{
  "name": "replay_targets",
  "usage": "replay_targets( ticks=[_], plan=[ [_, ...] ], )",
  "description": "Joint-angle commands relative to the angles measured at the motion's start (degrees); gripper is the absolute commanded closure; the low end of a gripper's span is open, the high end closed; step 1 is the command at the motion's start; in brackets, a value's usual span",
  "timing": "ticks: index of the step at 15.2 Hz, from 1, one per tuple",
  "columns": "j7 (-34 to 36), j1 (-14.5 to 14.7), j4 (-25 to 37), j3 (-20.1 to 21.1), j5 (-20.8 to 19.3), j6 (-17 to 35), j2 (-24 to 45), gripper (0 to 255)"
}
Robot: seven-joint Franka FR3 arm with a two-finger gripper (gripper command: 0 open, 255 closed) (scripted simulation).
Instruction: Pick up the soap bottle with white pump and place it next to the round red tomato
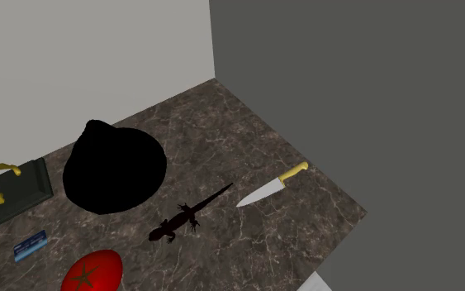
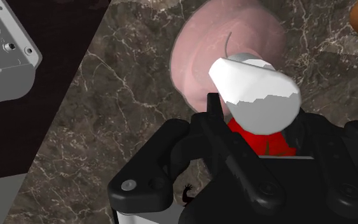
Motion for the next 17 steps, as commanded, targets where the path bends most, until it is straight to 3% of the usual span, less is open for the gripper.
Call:
replay_targets(
  ticks=[1, 6, 7, 12, 17],
  plan=[
    [0.0, 0.0, -0.1, 0.1, 0.1, 0.3, 0.1, 255],
    [0.0, 0.0, -0.1, 0.1, 0.1, 0.3, 0.1, 255],
    [0.0, 0.0, -0.1, 0.1, 0.1, 0.3, 0.0, 0],
    [0.0, 0.0, -0.1, 0.1, 0.1, 0.3, 0.1, 0],
    [0.5, -0.2, 5.5, -3.7, -2.4, -7.0, -1.3, 0]
  ],
)
